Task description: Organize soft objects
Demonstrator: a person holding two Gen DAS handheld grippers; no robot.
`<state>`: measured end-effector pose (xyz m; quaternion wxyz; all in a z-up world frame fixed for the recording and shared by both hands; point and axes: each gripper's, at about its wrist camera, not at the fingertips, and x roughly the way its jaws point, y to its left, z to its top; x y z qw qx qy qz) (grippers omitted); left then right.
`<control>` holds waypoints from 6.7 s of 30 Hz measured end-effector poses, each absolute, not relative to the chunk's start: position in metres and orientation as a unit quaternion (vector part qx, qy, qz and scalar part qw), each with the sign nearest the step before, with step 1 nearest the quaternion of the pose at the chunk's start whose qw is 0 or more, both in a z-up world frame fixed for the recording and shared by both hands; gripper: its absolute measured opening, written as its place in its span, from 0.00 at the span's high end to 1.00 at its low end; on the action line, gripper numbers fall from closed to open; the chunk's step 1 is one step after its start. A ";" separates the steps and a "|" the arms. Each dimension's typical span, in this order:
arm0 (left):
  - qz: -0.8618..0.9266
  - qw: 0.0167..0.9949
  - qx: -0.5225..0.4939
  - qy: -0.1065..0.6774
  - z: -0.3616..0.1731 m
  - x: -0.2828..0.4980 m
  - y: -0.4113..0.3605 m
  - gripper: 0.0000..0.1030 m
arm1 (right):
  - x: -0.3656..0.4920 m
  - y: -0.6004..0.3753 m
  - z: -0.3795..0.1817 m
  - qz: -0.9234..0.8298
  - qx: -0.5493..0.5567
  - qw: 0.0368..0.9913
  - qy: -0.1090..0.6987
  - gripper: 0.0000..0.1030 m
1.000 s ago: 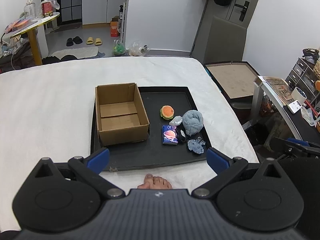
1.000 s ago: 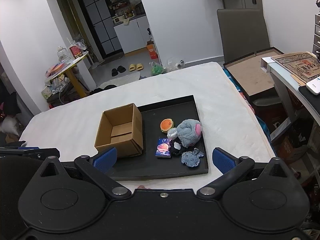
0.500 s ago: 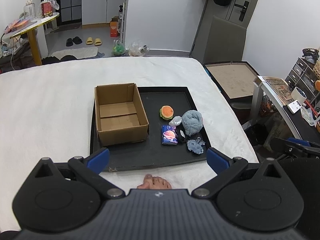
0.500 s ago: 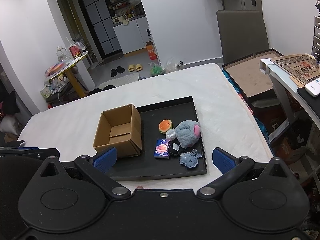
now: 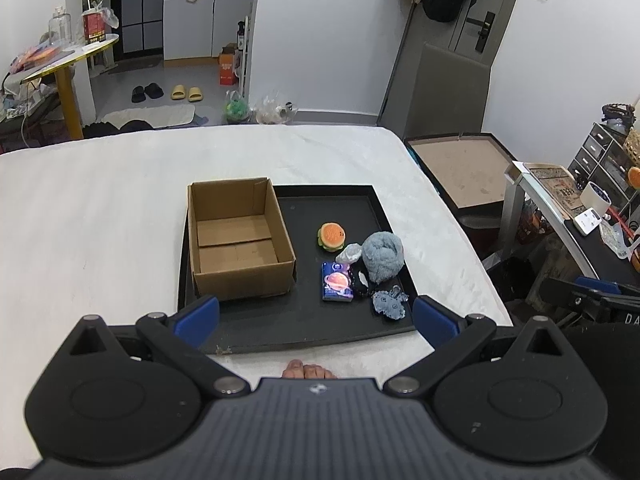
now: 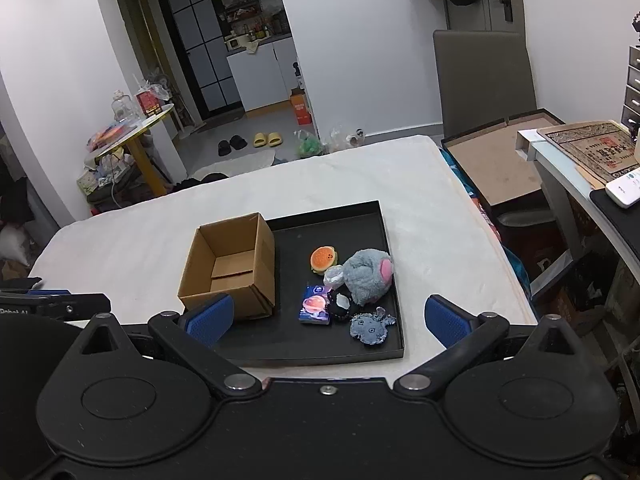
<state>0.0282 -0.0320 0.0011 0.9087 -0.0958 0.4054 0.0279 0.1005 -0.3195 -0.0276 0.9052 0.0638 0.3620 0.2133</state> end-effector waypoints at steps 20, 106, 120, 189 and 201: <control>0.033 0.914 -0.100 0.392 -0.012 0.052 -0.006 0.00 | 0.113 -0.315 -0.042 0.199 0.056 0.911 0.356 0.00; 0.163 0.866 -0.185 0.434 -0.217 0.200 0.134 0.88 | 0.314 -0.209 -0.253 0.177 -0.026 0.894 0.412 0.20; 0.159 0.859 -0.177 0.454 -0.225 0.210 0.129 0.88 | 0.311 -0.215 -0.235 0.191 0.019 0.895 0.402 0.42; 0.114 0.823 -0.292 0.474 -0.241 0.207 0.176 0.81 | 0.273 -0.036 -0.179 0.358 0.042 0.848 0.388 0.32; 0.151 0.823 -0.271 0.476 -0.241 0.204 0.163 0.54 | 0.279 -0.088 -0.155 0.339 0.061 0.873 0.345 0.32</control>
